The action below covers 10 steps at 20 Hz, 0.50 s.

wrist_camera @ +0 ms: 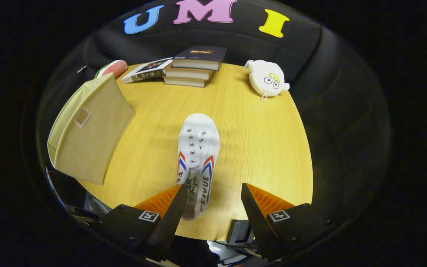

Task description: Open the storage box then place both shoes into the box .Put the left shoe in first, then the right shoe, with the right side of both shoes facing outward in a uniform manner.

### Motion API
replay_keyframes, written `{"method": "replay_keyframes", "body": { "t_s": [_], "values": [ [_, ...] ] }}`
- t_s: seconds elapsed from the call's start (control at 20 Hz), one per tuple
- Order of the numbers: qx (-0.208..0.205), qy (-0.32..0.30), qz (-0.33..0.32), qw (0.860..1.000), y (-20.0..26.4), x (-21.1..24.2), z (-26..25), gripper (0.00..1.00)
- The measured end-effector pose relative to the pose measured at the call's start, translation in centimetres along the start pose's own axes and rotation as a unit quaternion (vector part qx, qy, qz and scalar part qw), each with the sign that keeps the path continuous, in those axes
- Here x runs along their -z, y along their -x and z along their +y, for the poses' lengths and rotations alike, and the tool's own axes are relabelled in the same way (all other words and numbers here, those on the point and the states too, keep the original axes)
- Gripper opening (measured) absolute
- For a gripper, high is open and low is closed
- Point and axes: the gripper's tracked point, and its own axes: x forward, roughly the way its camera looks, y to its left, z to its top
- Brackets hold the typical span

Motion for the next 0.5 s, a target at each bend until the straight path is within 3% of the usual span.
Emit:
{"method": "replay_keyframes", "body": {
  "t_s": [0.25,0.35,0.5],
  "values": [
    [-0.016,-0.004,0.011,1.000,-4.0,0.0,-0.3,0.87],
    [-0.036,-0.021,0.007,0.999,-5.3,-1.1,0.3,0.86],
    [-0.081,-0.024,0.025,0.996,-7.1,-1.3,2.1,0.77]
  ]
}}
